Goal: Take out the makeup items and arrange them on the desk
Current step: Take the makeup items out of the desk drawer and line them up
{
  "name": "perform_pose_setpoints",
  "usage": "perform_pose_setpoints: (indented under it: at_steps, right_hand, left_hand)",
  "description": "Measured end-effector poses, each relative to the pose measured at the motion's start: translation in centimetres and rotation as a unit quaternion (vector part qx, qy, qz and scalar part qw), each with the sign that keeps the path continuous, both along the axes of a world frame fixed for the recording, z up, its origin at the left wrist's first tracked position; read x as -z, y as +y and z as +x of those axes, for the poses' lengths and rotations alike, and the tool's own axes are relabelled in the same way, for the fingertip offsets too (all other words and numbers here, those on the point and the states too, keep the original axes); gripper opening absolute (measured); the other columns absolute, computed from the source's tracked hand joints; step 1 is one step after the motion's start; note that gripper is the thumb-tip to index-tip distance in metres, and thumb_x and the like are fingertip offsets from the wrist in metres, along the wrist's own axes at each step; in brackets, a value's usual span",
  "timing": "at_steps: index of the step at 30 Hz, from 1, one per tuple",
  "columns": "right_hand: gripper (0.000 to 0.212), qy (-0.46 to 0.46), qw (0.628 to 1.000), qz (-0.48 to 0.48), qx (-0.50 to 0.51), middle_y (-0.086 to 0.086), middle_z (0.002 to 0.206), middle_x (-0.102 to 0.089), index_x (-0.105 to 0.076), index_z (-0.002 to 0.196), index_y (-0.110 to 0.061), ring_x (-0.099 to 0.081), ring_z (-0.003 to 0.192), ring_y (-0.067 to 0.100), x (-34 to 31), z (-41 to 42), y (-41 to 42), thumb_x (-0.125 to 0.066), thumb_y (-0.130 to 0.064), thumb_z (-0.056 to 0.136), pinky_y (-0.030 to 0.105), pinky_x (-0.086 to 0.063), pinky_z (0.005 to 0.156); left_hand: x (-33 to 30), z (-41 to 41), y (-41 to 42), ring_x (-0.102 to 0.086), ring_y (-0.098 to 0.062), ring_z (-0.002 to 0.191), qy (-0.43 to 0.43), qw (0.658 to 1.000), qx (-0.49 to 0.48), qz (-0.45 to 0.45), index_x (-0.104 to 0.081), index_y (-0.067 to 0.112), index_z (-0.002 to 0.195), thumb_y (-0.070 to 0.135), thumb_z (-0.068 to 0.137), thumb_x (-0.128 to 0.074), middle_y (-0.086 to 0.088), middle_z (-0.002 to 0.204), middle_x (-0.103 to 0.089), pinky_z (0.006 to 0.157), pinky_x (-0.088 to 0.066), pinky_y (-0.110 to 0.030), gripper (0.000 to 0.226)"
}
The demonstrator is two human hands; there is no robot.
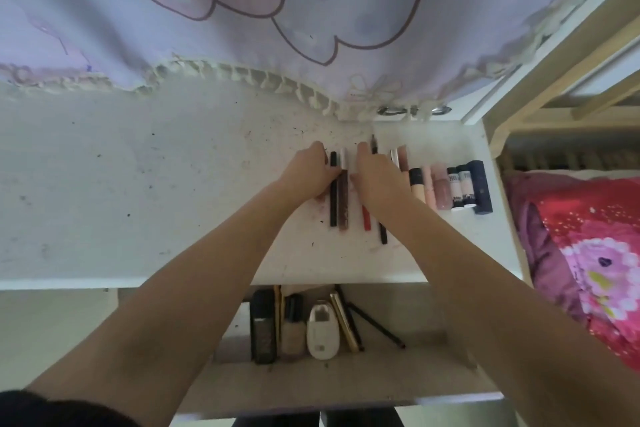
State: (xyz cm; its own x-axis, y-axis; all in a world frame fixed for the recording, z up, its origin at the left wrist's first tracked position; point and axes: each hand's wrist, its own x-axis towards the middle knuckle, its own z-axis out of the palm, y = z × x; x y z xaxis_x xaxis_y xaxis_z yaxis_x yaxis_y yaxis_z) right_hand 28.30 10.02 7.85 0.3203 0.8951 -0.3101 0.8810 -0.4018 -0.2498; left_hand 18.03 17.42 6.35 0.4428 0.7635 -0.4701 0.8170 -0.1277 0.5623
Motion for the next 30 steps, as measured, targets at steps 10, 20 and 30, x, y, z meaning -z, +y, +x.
perform_pose_setpoints:
  at_steps: [10,20,30]
  right_hand:
    - [0.016,0.098,0.993,-0.025,-0.058,-0.006,0.090,-0.059,-0.052,0.105,-0.020,-0.059,0.080,0.011,0.6,-2.0,-15.0,-0.041,-0.029,0.099,0.021,-0.045,0.071]
    - [0.023,0.007,0.980,-0.195,-0.037,0.007,0.114,-0.061,-0.048,0.118,-0.012,-0.064,0.097,0.026,13.7,-4.0,-20.9,-0.037,-0.017,0.099,0.033,-0.048,0.071]
    - [0.026,0.031,0.983,-0.183,-0.012,0.011,0.118,-0.058,-0.050,0.119,-0.009,-0.062,0.100,0.029,14.4,-2.3,-22.5,-0.040,-0.009,0.095,0.033,-0.046,0.074]
  left_hand:
    - [0.4,-7.7,-14.9,-0.058,-0.007,0.070,-0.081,0.984,0.156,-0.002,-0.052,0.024,0.097,0.032,0.097,-0.045,0.006,0.080,-0.062,0.062,-0.045,-0.018,0.010]
    - [11.6,-6.3,-19.6,-0.051,-0.031,0.118,0.139,0.866,0.441,0.190,-0.065,0.011,0.109,0.010,0.084,-0.049,-0.013,0.120,-0.059,0.092,-0.045,-0.042,0.030]
    - [12.7,-5.0,-20.2,-0.040,-0.032,0.123,0.224,0.773,0.540,0.248,-0.046,0.003,0.126,0.009,0.093,-0.045,-0.016,0.132,-0.048,0.108,-0.026,-0.046,0.034]
